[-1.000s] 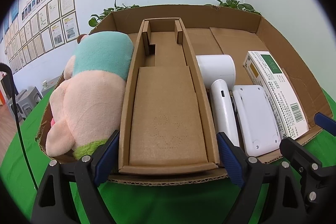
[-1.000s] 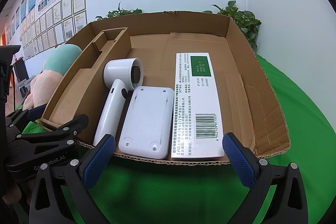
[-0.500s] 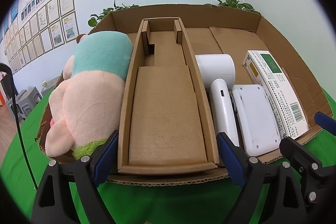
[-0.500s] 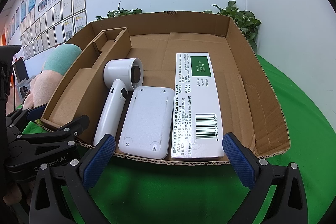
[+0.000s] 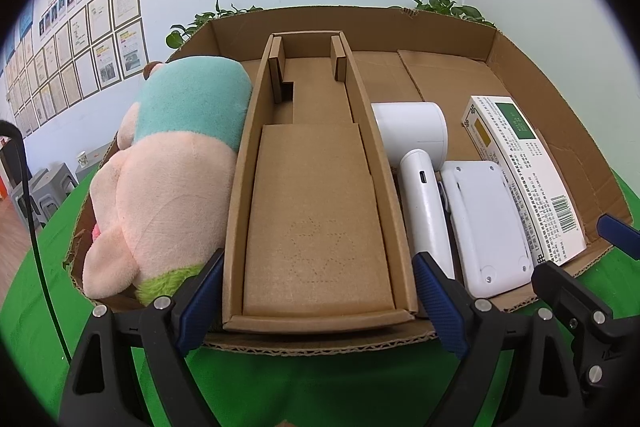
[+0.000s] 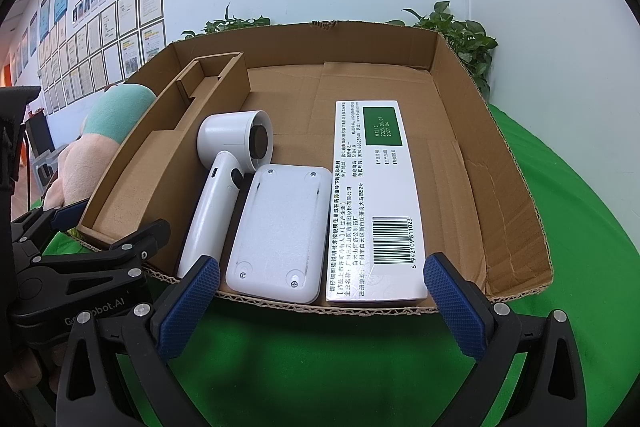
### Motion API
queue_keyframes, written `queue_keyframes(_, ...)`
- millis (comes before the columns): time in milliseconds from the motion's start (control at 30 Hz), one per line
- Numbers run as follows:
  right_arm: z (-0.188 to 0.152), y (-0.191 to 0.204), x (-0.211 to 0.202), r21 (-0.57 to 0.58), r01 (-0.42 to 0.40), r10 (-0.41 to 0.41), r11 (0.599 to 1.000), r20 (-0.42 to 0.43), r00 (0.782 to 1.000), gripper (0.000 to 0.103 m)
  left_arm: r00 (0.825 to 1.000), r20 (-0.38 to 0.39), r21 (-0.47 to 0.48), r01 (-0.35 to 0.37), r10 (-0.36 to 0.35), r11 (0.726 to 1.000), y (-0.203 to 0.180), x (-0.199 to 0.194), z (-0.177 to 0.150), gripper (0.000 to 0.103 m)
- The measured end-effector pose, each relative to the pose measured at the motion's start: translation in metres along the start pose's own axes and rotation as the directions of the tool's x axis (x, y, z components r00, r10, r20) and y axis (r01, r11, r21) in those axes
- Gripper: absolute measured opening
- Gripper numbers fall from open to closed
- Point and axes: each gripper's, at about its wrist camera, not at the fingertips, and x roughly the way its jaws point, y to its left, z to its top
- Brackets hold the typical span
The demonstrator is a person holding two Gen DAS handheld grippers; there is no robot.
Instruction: Organize objects
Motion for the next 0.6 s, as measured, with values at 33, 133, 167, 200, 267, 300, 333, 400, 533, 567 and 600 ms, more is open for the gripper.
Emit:
queue_keyframes(33,-0.0001,-0.0001,0.0001,0.000,0.000,0.000,1.000,0.000,1.000,0.103,1.000,-0.002,-0.002,0.004,-0.004,1.000,0.0003,0.0006,0.0003,0.090)
queue_keyframes(133,0.0000,0.0000,0.0002,-0.001,0.001,-0.001,1.000,0.000,1.000,0.103,1.000,-0.009,-0.009,0.015,-0.015,1.000,0.0009,0.0023,0.0000,0.091)
queue_keyframes(167,0.0001,0.0001,0.0001,-0.001,0.001,-0.001,1.000,0.000,1.000,0.103,1.000,-0.010,-0.010,0.015,-0.015,1.000,0.0003,0.0025,-0.0001,0.091)
queue_keyframes(200,-0.0001,-0.0001,0.0000,-0.001,0.001,-0.001,1.000,-0.001,1.000,0.103,1.000,-0.010,-0.010,0.014,-0.014,1.000,0.0004,0.0023,-0.0003,0.091)
queue_keyframes(267,-0.0001,-0.0001,0.0000,-0.001,0.002,-0.002,1.000,-0.001,1.000,0.103,1.000,-0.010,-0.012,0.013,-0.013,1.000,-0.0003,0.0022,-0.0003,0.091)
queue_keyframes(300,-0.0001,-0.0001,0.0000,-0.001,0.002,-0.002,1.000,-0.001,1.000,0.103,1.000,-0.011,-0.013,0.013,-0.013,1.000,-0.0007,0.0020,-0.0006,0.091)
queue_keyframes(333,-0.0002,-0.0003,0.0001,-0.001,0.002,-0.002,1.000,-0.001,1.000,0.103,1.000,-0.011,-0.013,0.012,-0.012,1.000,-0.0010,0.0017,-0.0009,0.091)
queue_keyframes(400,-0.0002,-0.0002,-0.0002,-0.001,0.002,-0.002,1.000,-0.001,1.000,0.103,1.000,-0.011,-0.013,0.010,-0.010,1.000,-0.0011,0.0012,-0.0010,0.091)
queue_keyframes(533,-0.0004,-0.0003,-0.0001,-0.001,0.002,-0.002,1.000,-0.001,1.000,0.103,1.000,-0.012,-0.011,0.003,-0.004,1.000,-0.0015,-0.0005,-0.0020,0.091)
queue_keyframes(567,-0.0003,-0.0002,-0.0003,-0.002,0.002,-0.002,1.000,-0.001,1.000,0.103,1.000,-0.012,-0.011,0.002,-0.002,1.000,-0.0016,-0.0007,-0.0024,0.091)
queue_keyframes(600,-0.0003,-0.0002,-0.0003,-0.002,0.002,-0.002,1.000,-0.001,1.000,0.103,1.000,-0.013,-0.010,0.000,-0.001,1.000,-0.0020,-0.0008,-0.0025,0.091)
